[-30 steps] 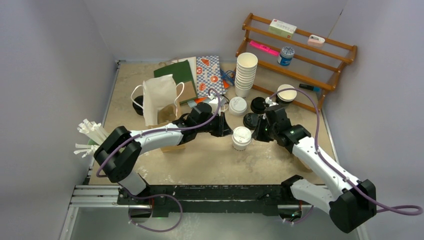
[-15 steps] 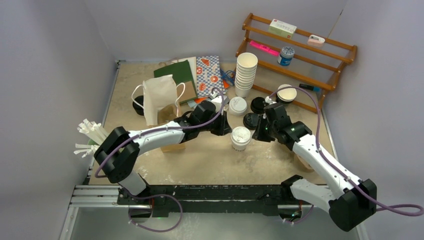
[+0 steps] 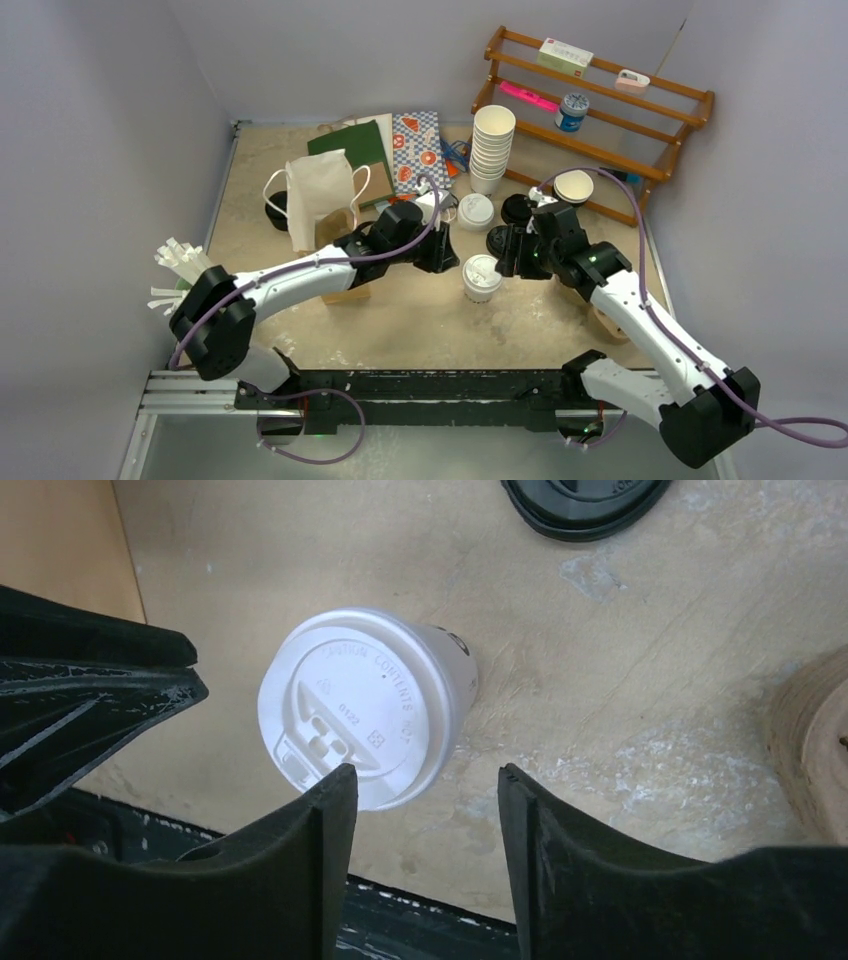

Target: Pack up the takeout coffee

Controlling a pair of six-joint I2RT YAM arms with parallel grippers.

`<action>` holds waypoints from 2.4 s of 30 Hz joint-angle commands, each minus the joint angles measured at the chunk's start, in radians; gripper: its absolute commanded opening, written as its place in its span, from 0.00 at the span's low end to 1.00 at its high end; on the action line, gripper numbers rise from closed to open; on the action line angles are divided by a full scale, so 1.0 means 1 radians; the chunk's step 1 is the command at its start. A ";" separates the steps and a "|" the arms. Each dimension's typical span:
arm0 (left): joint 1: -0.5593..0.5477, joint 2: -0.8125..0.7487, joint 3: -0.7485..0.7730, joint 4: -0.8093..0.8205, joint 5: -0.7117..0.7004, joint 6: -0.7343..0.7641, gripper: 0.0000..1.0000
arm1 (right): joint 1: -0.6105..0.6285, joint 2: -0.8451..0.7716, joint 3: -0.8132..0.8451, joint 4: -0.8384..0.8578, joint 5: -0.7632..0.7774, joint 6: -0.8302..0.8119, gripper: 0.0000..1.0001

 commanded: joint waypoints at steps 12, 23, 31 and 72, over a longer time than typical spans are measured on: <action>-0.028 -0.203 -0.324 0.396 0.154 0.069 0.69 | 0.004 -0.144 -0.169 0.216 -0.200 0.012 0.98; -0.163 -0.219 -0.415 0.645 -0.036 0.444 0.85 | 0.004 0.048 -0.002 0.194 -0.123 -0.086 0.69; -0.165 -0.187 -0.431 0.732 -0.062 0.571 0.87 | 0.004 0.083 0.048 0.171 -0.072 -0.123 0.50; -0.200 0.051 -0.314 0.827 -0.082 0.688 0.92 | 0.061 0.282 0.163 0.028 -0.049 -0.222 0.55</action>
